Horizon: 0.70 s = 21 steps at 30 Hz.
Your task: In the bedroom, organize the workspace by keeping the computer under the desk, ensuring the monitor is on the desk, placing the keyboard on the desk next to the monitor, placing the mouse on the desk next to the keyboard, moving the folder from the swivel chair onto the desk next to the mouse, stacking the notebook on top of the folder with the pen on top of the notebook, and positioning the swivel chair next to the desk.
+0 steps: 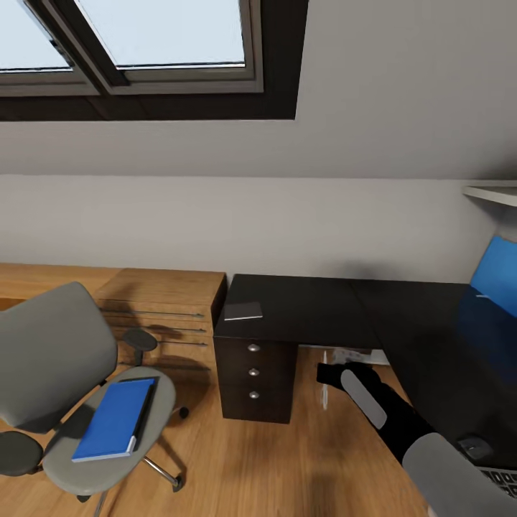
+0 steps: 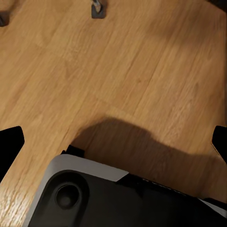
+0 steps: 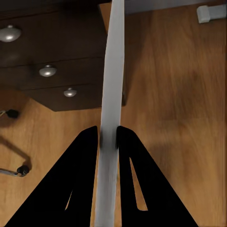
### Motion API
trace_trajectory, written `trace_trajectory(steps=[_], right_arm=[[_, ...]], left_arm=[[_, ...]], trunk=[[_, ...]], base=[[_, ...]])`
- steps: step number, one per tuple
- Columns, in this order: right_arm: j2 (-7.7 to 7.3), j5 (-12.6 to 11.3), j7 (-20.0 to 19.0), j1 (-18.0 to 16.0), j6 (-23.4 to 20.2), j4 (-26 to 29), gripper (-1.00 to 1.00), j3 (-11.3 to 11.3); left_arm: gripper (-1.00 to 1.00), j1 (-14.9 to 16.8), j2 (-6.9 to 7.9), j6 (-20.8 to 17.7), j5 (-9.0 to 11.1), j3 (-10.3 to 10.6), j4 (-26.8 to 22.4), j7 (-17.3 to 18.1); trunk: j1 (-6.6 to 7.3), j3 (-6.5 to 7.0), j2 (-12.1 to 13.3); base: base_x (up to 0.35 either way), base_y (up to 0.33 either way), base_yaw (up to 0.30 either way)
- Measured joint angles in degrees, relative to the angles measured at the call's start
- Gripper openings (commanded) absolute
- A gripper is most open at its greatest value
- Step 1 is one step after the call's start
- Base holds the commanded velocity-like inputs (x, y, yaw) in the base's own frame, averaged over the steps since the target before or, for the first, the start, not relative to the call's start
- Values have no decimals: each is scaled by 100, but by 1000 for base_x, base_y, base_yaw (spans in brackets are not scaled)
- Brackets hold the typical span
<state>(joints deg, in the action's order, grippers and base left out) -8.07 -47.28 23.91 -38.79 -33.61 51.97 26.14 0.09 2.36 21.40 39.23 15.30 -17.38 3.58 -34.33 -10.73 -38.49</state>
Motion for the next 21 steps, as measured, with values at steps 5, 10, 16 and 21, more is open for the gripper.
trace_trajectory(steps=[5, 10, 16, 21], right_arm=[[-120, 1, -7, 0, -6, 46, -100, -13], [-177, 1, -9, 0, -7, 62, -100, -21], [-192, 1, -10, 0, -6, 70, -100, -21], [-196, 5, -10, 0, 18, 75, -100, -20]], left_arm=[[100, 2, 2, 9, -2, 1, -39, 6], [100, 3, -11, 7, -3, 1, -110, 6], [100, 1, -21, 5, -3, 4, -253, -2], [100, 1, -26, 0, -3, 10, -301, -4]], trunk=[[0, 0, 0], [0, 0, 0], [2, 0, -1], [3, 0, -1]], base=[[0, 0, 0], [17, 0, 0], [182, 0, 0], [285, 0, 0]])
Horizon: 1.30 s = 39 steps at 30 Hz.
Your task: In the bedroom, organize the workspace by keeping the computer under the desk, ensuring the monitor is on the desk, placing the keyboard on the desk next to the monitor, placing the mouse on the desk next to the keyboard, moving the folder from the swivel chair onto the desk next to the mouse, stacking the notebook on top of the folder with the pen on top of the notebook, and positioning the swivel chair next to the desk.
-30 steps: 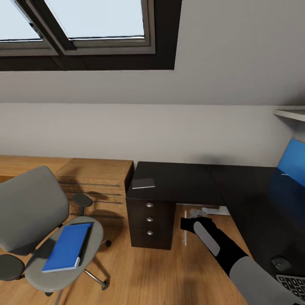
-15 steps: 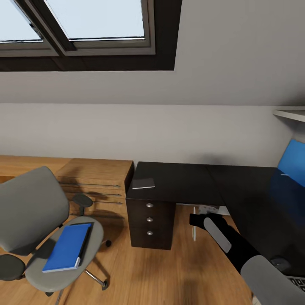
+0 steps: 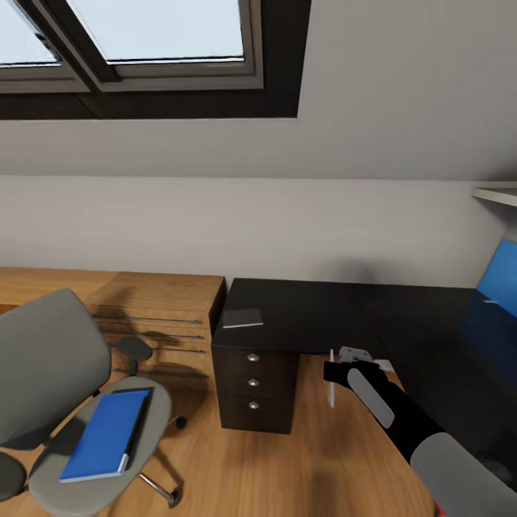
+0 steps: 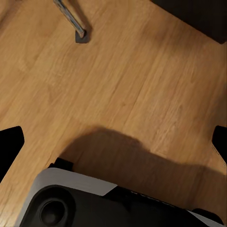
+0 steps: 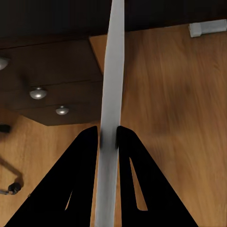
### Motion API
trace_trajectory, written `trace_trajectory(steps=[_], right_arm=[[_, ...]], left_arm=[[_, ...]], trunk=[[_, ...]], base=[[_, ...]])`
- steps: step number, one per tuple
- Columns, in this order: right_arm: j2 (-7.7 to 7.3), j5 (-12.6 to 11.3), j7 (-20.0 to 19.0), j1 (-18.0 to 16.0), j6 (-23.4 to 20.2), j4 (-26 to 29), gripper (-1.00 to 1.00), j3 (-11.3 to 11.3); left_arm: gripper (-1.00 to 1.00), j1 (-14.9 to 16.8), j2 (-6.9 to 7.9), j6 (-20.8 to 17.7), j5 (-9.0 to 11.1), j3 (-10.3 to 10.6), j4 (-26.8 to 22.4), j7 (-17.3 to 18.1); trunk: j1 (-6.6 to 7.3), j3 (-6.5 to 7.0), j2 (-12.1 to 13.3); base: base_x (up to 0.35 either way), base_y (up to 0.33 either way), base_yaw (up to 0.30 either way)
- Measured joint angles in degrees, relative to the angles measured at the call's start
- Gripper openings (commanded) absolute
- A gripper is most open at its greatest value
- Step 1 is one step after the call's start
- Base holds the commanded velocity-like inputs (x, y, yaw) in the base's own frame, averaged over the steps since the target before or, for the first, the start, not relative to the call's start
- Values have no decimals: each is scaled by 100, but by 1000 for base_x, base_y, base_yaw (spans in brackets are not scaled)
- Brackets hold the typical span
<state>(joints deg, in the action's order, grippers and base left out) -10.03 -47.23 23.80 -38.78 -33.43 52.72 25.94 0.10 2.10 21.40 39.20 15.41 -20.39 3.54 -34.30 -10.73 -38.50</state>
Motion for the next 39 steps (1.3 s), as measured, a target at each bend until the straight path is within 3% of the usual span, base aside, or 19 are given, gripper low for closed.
trace_trajectory(steps=[17, 25, 39], right_arm=[[33, -8, 8, 1, -16, 10, -100, -35], [46, -13, 9, 1, -19, 9, -100, -438], [57, -24, 2, 0, -23, 2, -100, -495]], left_arm=[[100, 0, 3, -4, 44, -8, 15, 4], [100, -1, 3, 1, 51, -6, 20, 7], [100, -2, 3, 4, 52, -4, 23, 8]], trunk=[[-3, 14, 1], [-3, 46, 1], [-2, 78, 0]], base=[[76, 0, -29], [2, 0, -226], [13, 0, -116]])
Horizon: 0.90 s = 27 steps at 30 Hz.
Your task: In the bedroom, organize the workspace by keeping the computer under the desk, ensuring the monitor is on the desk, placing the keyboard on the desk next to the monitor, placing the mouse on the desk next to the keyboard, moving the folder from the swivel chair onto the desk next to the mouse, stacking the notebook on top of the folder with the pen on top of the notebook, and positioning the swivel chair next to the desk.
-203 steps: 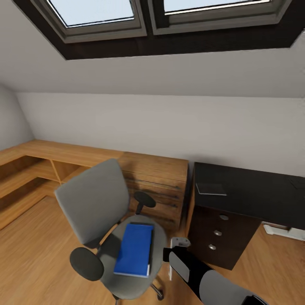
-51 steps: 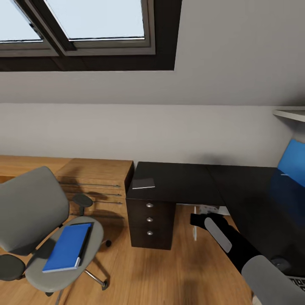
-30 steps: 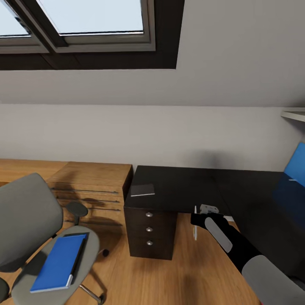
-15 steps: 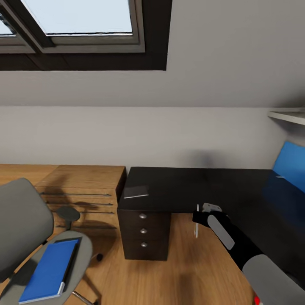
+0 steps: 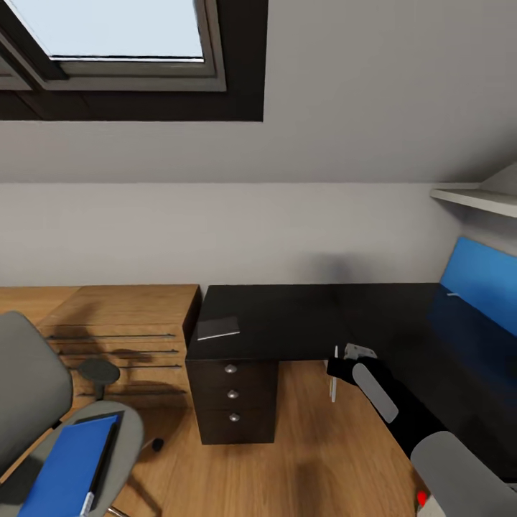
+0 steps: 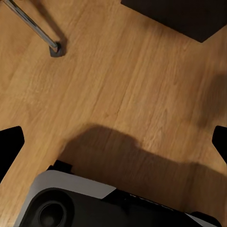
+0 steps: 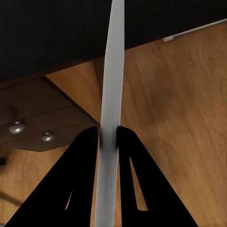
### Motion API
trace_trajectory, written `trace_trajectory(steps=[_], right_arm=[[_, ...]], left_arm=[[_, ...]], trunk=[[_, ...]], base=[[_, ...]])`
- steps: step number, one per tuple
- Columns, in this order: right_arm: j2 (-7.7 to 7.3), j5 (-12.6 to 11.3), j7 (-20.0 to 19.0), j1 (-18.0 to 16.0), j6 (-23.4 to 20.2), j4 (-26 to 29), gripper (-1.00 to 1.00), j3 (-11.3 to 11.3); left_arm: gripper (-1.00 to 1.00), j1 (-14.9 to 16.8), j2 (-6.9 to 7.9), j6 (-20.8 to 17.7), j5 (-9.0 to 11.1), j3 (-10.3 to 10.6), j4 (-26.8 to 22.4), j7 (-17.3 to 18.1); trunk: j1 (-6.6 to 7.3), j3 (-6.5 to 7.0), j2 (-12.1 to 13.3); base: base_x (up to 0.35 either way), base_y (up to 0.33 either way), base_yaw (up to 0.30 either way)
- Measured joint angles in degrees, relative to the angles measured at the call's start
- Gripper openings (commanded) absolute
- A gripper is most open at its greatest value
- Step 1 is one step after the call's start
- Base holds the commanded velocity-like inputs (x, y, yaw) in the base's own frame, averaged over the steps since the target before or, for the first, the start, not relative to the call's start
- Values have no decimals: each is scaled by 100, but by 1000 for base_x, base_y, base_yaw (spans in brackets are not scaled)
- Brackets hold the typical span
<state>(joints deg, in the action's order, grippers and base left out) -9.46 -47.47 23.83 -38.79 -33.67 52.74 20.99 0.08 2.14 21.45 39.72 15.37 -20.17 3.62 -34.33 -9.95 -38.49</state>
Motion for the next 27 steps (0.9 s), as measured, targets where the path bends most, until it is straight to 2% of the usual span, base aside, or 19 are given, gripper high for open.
trace_trajectory(steps=[7, 12, 23, 27], right_arm=[[7, 7, -10, 0, 6, 0, -100, 222], [12, 7, -15, 1, 12, 2, -100, 461], [13, 10, -15, 0, 35, 0, -100, 503], [13, 10, -18, 0, 38, 0, -100, 504]], left_arm=[[100, 1, 1, 0, 1, -11, 4, -4], [100, 1, -1, -1, 1, -23, 8, -6], [100, 4, -2, -11, 3, -24, 27, -7], [100, 5, -2, -11, 9, -17, 223, -10]], trunk=[[3, 0, 0], [3, 0, 0], [2, 1, 0], [2, 1, 0]], base=[[301, 0, -2], [329, -21, 0], [281, -166, 0], [229, -260, 0]])
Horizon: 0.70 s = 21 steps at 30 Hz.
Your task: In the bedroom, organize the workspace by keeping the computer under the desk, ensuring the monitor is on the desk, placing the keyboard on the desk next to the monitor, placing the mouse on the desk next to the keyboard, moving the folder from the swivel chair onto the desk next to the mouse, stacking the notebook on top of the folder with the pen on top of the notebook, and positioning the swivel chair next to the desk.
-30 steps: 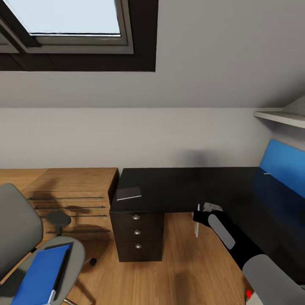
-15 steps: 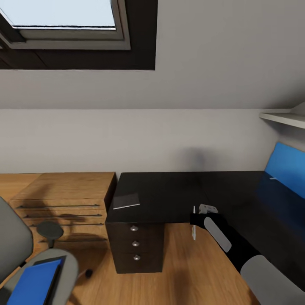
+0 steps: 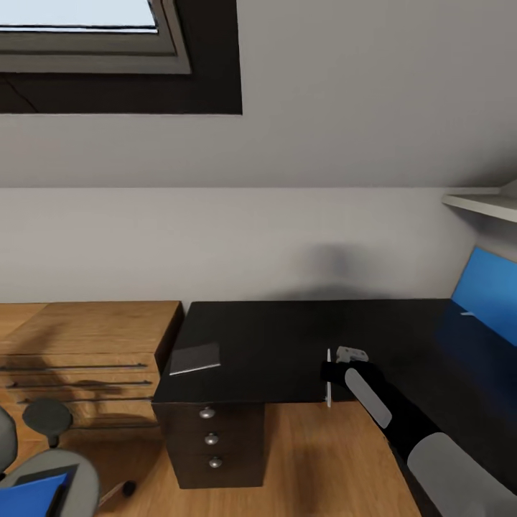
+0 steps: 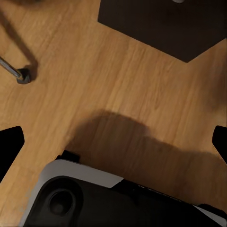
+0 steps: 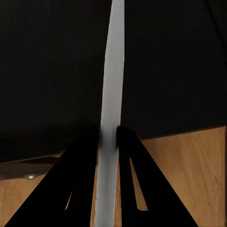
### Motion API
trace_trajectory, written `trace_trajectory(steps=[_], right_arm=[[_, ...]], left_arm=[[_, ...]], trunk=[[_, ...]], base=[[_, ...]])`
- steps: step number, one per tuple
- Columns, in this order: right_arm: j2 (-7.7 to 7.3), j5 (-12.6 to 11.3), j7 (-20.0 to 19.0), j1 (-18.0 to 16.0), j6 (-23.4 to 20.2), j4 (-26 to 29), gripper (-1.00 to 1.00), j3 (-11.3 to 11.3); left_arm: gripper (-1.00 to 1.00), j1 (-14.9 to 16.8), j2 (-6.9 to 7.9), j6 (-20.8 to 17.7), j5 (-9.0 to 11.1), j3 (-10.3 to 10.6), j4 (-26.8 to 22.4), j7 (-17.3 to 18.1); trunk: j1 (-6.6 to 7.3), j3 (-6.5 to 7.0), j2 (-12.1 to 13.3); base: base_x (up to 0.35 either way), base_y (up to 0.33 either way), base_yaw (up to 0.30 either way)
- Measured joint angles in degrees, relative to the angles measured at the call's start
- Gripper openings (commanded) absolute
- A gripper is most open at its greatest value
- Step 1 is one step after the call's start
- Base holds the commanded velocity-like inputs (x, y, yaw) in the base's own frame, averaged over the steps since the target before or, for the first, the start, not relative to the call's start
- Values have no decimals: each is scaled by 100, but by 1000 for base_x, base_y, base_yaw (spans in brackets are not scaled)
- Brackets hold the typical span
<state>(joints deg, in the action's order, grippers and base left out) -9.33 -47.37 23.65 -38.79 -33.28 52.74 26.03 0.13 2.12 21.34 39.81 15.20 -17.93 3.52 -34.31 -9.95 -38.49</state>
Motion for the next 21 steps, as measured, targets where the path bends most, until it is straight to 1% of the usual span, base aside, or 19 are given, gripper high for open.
trace_trajectory(steps=[4, 7, 8, 9, 10, 11, 14, 16, 21], right_arm=[[0, -3, -15, 0, 1, 0, -100, 4], [0, 3, -75, 0, 2, 0, -100, 66], [0, 5, -95, 0, 2, 0, -100, 110], [0, 7, -129, 1, 4, 0, -100, 235], [0, 12, -143, 1, 5, -1, -100, 310], [0, 12, -165, 1, 9, -1, -100, 451], [0, 15, -191, 1, 11, -1, -100, 630], [0, 12, -220, 1, 12, -1, -100, 694], [-4, 10, -390, 1, 13, -4, -100, 735]], left_arm=[[100, -1, -1, 0, 6, 2, 56, -1], [100, -3, -1, 3, 8, 2, 72, 0], [100, -2, 0, 4, 9, 2, 74, -1], [100, -3, 1, 7, 9, 2, 78, -1], [100, -1, 2, 7, 9, 2, 78, 0], [100, -1, 2, 9, 10, -1, 80, 3], [100, -1, 5, 10, 10, -5, 82, 5], [100, -2, 6, 11, 10, -6, 82, 6], [100, -2, 5, 11, 10, -6, 86, 7]], trunk=[[0, 0, 0], [-2, 0, 0], [-2, 0, 0], [-2, 0, 1], [-2, 0, 0], [-2, 0, 1], [-2, 0, 1], [-2, 0, 1], [-1, 0, 0]], base=[[185, -265, 0], [85, -246, 0], [43, -152, 0], [34, -122, 0], [22, -78, 0], [17, -62, 0], [10, -36, 0], [8, -15, 0], [96, -7, 0]])
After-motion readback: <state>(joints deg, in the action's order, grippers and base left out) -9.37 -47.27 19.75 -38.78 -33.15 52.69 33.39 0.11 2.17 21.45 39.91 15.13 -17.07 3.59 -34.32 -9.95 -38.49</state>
